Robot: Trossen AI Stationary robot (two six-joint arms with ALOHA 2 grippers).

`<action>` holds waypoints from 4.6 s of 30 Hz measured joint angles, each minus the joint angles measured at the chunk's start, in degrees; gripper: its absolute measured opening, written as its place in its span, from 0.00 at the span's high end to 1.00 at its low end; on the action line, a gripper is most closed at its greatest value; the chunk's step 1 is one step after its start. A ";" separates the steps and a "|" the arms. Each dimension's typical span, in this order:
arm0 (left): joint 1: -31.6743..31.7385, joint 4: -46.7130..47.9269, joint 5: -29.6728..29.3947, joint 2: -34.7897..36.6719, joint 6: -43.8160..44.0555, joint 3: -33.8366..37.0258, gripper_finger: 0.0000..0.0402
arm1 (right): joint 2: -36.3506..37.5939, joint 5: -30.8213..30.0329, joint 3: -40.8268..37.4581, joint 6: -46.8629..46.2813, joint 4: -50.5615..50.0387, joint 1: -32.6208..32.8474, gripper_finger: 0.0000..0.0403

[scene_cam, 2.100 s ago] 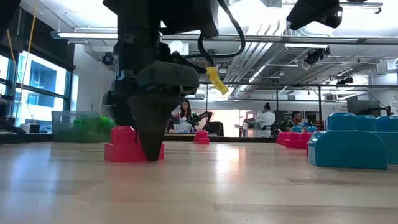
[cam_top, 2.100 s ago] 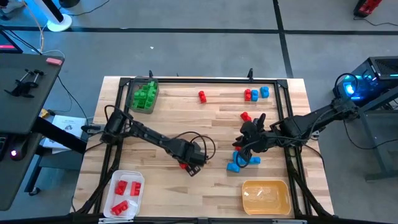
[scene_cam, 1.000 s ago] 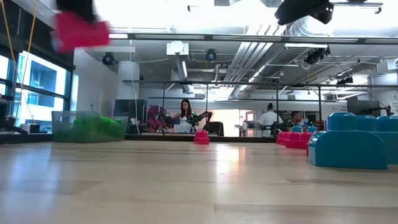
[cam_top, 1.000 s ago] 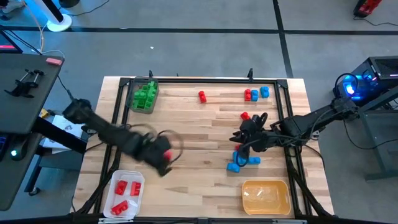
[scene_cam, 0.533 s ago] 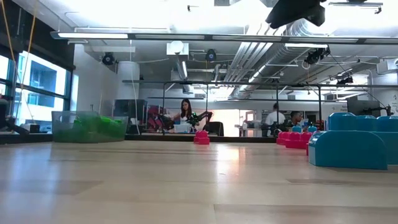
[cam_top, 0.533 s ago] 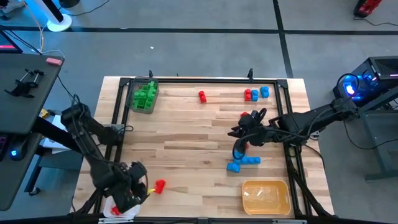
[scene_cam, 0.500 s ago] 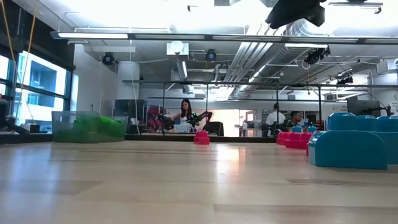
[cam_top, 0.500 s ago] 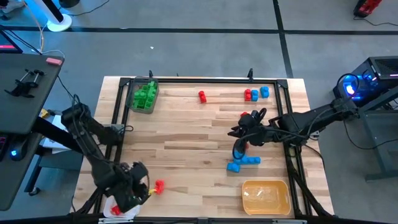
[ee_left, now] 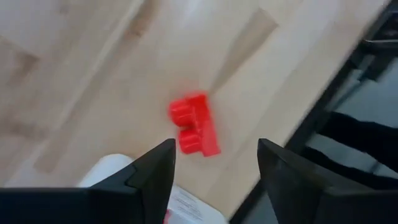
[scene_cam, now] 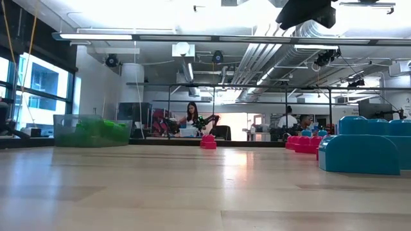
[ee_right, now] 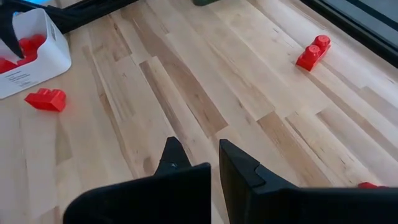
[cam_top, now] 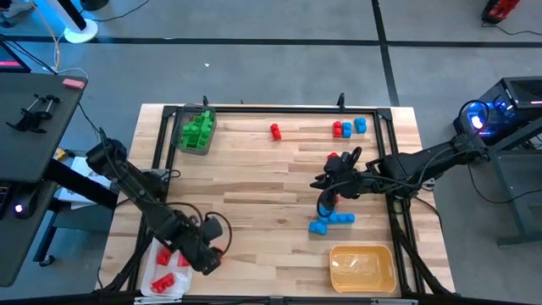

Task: Sort blocks
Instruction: Put the red game piece into the white bin

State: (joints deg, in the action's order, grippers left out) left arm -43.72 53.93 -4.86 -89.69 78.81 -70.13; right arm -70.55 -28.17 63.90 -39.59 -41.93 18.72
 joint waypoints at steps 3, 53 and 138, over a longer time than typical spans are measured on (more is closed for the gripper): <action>-0.42 -5.31 2.23 0.01 0.37 1.42 0.41 | -0.01 0.99 0.00 0.14 -0.02 0.02 1.00; 6.12 -8.61 9.01 -18.25 6.96 2.78 0.40 | -0.01 1.73 0.00 2.56 -0.48 -0.37 1.00; 17.78 1.14 -44.07 14.85 -6.73 0.32 0.40 | -2.79 25.76 -11.11 -14.51 -7.87 -16.51 1.00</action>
State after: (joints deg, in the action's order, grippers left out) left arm -25.94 55.07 -48.93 -74.84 72.08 -69.81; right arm -73.34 -2.41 52.79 -54.11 -49.80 2.21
